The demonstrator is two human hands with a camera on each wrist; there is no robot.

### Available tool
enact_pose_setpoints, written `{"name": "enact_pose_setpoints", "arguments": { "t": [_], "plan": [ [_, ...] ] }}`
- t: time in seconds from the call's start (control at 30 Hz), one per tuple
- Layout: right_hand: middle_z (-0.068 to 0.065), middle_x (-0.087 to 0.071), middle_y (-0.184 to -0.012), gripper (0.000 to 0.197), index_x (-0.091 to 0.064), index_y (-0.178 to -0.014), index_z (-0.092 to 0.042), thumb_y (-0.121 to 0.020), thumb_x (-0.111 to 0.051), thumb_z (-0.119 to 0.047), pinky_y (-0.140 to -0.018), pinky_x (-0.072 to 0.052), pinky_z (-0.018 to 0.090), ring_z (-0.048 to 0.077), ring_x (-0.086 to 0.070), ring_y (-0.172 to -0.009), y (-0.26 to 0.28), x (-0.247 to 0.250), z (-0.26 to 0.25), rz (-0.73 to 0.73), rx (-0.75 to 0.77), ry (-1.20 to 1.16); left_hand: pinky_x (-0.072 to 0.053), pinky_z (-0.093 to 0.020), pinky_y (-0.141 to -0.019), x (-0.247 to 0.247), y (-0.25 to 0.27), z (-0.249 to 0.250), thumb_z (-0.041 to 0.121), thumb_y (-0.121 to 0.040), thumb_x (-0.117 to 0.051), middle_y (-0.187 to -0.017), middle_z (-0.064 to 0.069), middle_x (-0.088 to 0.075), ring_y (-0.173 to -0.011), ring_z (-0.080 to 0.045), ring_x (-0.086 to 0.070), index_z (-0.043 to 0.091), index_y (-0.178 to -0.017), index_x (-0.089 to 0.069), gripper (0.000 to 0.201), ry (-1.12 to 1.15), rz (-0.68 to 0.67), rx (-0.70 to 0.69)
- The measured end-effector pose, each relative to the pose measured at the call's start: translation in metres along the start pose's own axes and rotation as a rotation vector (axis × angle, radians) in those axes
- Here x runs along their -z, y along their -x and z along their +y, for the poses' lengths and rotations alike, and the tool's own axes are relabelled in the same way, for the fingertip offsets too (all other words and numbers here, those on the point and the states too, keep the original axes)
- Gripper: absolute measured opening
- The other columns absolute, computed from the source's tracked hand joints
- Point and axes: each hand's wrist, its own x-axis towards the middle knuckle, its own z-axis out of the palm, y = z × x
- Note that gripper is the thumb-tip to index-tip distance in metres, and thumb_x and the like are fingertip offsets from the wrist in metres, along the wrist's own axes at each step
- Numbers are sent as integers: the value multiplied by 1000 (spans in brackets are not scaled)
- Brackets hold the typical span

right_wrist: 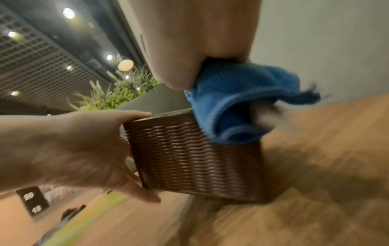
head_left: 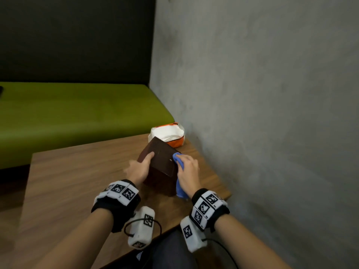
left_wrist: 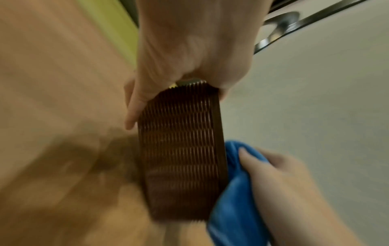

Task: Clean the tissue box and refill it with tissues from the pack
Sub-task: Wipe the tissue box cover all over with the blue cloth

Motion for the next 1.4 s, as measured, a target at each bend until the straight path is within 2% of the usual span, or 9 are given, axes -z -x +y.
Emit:
{"name": "enact_pose_setpoints", "arguments": {
  "t": [0.17,0.33,0.43,0.57,0.77,1.0,1.2,1.27,1.4],
  "plan": [
    [7,-51,-135,39,-50,-129,-13,-92,-43,-4,-100,-39,35,28,-42,-115,-3,-11,-15,-86,76,174,-36,-44,-107,-10,7,-38,67,-83,-36,-139,-23,-44,-126,-39,-44,-2,-134,-38,85,14,-5,60],
    [7,-50,-136,42,-50,-130,-13,-90,-45,-2,-101,-39,38,29,-42,-116,-1,-14,-13,-160,181,220,-40,-47,-104,12,-2,-43,49,-88,-47,-128,-24,-54,-118,-38,-50,-2,-121,-55,62,-199,45,-181],
    [8,-49,-137,43,-50,-130,-14,-89,-47,-2,-104,-37,41,29,-42,-116,-3,-8,-6,-226,267,206,-33,-43,-112,30,-7,-23,41,-78,-67,-146,-15,-37,-133,-30,-38,3,-140,-33,81,-177,-22,-414],
    [8,-41,-144,45,-45,-134,-16,-91,-46,-4,-109,-33,38,26,-37,-125,-6,-3,0,-283,295,234,-17,-32,-117,26,-11,0,37,-68,-78,-156,-10,-18,-144,-23,-17,5,-145,-20,102,-618,-220,-683],
    [14,-40,-141,42,-46,-130,-11,-90,-39,0,-103,-30,39,33,-38,-120,-24,-17,-11,-153,80,392,-32,-26,-104,12,-11,-16,33,-69,-78,-127,-13,-45,-122,-23,-44,3,-132,-42,78,-547,-205,-726],
    [13,-50,-138,45,-50,-130,-7,-87,-46,6,-101,-34,39,34,-42,-113,-16,-28,-29,-368,445,175,-32,-27,-94,18,-17,-20,66,-49,-51,-117,-18,-51,-114,-29,-43,3,-124,-49,97,-515,-198,-703],
    [12,-51,-138,43,-52,-129,-11,-88,-47,1,-101,-37,42,35,-44,-110,-28,-14,0,-259,269,273,-21,-35,-114,9,-4,-13,71,-56,-60,-144,-15,-30,-137,-28,-22,2,-144,-20,119,-625,-252,-688],
    [12,-51,-138,43,-51,-129,-11,-88,-47,0,-100,-36,40,33,-44,-112,-28,-17,-2,-239,279,283,-16,-36,-117,12,0,-14,58,-57,-76,-154,-11,-14,-143,-25,-9,2,-147,-5,127,-652,-250,-643],
    [13,-45,-140,41,-49,-128,-11,-89,-45,0,-102,-35,40,33,-40,-117,-29,-19,-1,-173,136,348,-20,-36,-118,16,4,-14,60,-39,-81,-152,-10,-16,-142,-24,-14,4,-147,-8,142,-617,-241,-577]
  ]
}}
